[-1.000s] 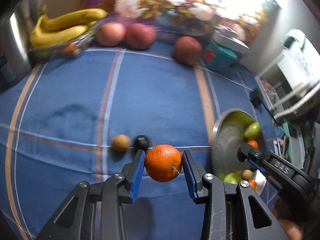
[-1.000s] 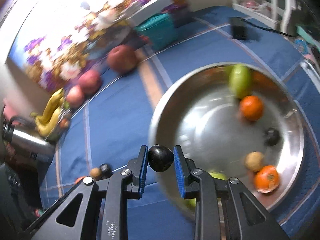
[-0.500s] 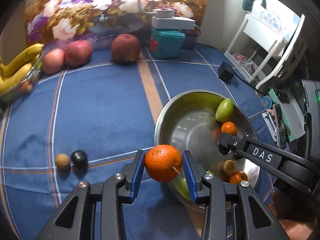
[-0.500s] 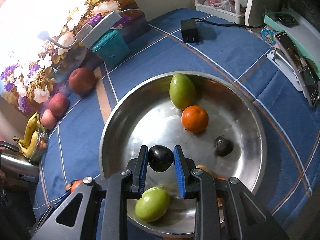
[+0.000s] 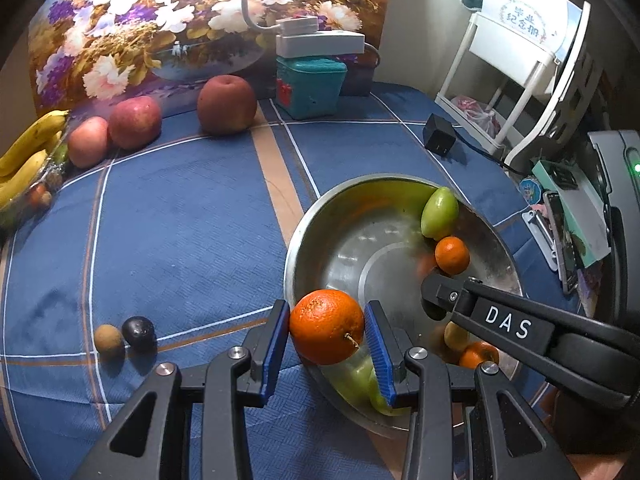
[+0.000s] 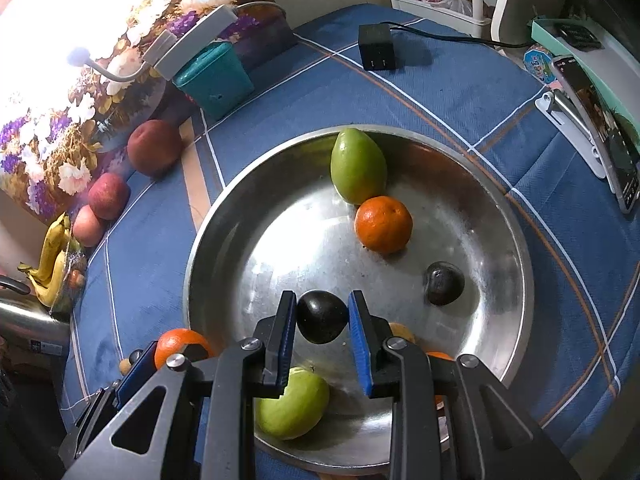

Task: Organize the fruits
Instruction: 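Lift and carry the orange and plum over the steel pan with both grippers, then open both grippers to drop the orange and plum into the pan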

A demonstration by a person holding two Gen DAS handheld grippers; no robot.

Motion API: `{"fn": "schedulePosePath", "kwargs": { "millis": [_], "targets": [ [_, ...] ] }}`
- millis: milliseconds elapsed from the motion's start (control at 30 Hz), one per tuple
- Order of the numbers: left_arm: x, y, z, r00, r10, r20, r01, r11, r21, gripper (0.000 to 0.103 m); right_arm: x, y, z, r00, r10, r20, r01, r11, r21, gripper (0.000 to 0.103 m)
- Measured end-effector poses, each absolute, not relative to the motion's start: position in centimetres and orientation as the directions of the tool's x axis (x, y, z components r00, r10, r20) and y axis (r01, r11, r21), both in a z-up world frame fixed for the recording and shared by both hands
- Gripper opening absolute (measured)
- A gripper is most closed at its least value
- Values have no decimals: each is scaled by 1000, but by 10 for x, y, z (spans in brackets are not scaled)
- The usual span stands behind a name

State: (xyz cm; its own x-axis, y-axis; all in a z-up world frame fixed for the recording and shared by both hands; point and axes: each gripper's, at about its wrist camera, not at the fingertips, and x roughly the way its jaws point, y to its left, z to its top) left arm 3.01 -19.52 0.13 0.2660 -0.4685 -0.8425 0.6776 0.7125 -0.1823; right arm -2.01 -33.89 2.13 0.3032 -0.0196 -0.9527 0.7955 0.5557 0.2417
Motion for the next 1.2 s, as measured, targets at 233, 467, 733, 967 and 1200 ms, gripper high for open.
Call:
{"fn": "schedulePosePath", "kwargs": {
  "millis": [233,467,733,967,1200],
  "targets": [
    [29,-198,0,257,-465,-847,679,710,-184,44,-20,-339,23,302,-29,-953,797,557,235,28],
    [26,-198,5,270,-471,-840,685,707,-176,59,-19,-339,28,309,-48,-950,797,558,231,43],
    [38,-186,2,284,-416,-864,615,770,-168,70,-18,-337,32,311,-71,-948,791,572,217,54],
    [57,-158,-3,314,-339,-887,499,854,-150,72,-17,-335,34,309,-83,-947,788,581,206,55],
    [78,-118,-4,354,-245,-903,355,928,-112,74,-12,-328,34,299,-85,-950,773,605,189,55]
  ]
}}
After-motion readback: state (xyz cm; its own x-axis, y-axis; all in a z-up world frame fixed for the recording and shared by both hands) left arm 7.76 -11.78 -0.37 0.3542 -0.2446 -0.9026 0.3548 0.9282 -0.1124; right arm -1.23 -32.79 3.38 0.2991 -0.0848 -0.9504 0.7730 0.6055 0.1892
